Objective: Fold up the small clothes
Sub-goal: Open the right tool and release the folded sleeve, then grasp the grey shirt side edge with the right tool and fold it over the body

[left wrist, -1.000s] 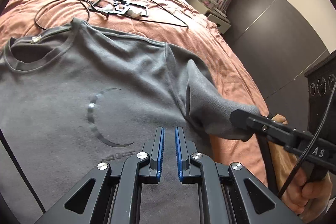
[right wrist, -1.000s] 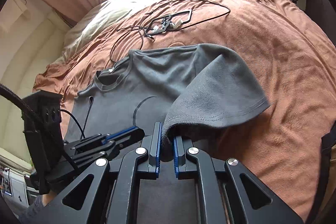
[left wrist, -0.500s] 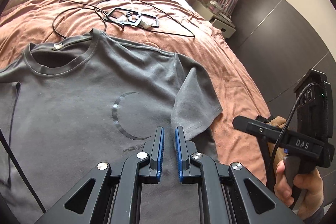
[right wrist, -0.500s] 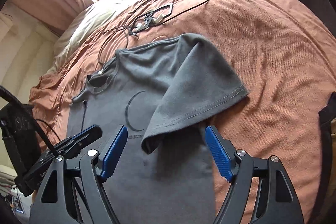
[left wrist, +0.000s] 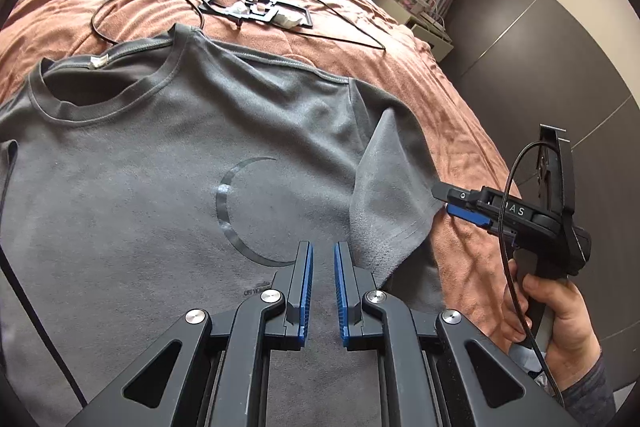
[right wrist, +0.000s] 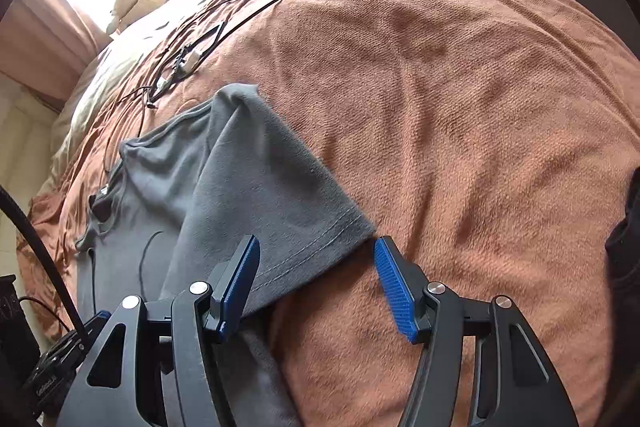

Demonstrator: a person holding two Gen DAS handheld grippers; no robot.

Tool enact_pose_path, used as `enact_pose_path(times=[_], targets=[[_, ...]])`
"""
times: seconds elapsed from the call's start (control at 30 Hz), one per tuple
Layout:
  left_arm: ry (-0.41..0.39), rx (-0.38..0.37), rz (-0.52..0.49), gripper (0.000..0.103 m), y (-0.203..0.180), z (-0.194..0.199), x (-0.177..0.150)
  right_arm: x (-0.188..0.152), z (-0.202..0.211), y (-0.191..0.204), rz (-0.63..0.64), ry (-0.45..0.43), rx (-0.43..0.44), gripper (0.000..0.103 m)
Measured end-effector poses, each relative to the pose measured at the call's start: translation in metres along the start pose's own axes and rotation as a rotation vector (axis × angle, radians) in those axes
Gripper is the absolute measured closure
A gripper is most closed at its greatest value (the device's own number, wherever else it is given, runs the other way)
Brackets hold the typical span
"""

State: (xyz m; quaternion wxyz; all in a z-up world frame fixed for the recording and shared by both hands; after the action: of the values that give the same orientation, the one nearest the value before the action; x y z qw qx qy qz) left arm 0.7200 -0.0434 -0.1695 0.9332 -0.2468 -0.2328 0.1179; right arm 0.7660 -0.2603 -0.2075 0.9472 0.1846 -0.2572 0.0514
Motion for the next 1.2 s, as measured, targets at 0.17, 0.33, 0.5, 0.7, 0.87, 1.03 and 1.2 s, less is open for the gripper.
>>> enact_pose_path(times=[0.17, 0.33, 0.5, 0.7, 0.87, 1.03, 1.2], targets=[[0.039, -0.083, 0.014, 0.077, -0.004, -0.02, -0.004, 0.003, -0.011, 0.005, 0.046, 0.001, -0.027, 0.065], [0.039, -0.119, -0.012, 0.056, -0.018, -0.028, -0.011, 0.009, -0.009, 0.006, 0.07, -0.006, -0.018, 0.098], [0.048, -0.086, -0.028, 0.056, -0.027, -0.041, -0.015, 0.011, 0.011, 0.012, 0.112, -0.034, 0.011, 0.099], [0.076, -0.122, -0.011, 0.093, -0.028, -0.054, -0.025, 0.017, 0.044, 0.025, 0.168, -0.094, 0.067, 0.099], [0.098, -0.167, -0.011, 0.096, -0.033, -0.047, -0.033, 0.018, 0.068, 0.039, 0.207, -0.13, 0.124, 0.099], [0.109, -0.175, 0.01, 0.096, -0.032, -0.035, -0.037, 0.019, 0.075, 0.064, 0.261, -0.138, 0.171, 0.099], [0.121, -0.149, 0.05, 0.092, -0.015, -0.02, -0.033, 0.018, 0.074, 0.089, 0.312, -0.136, 0.209, 0.099]])
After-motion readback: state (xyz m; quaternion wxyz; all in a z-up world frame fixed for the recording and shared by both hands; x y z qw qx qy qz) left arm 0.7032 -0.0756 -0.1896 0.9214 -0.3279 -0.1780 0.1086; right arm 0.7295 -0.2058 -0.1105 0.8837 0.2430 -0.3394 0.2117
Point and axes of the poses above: each gripper's, at about its wrist camera, not at the fingertips, and z roughly against the way its jaws point, y to its left, x to its top, the point moved 1 cm from there along -z, roughly the way its jaws point, and after that the axes turned 10 degrees about z, right-handed, at the moved point
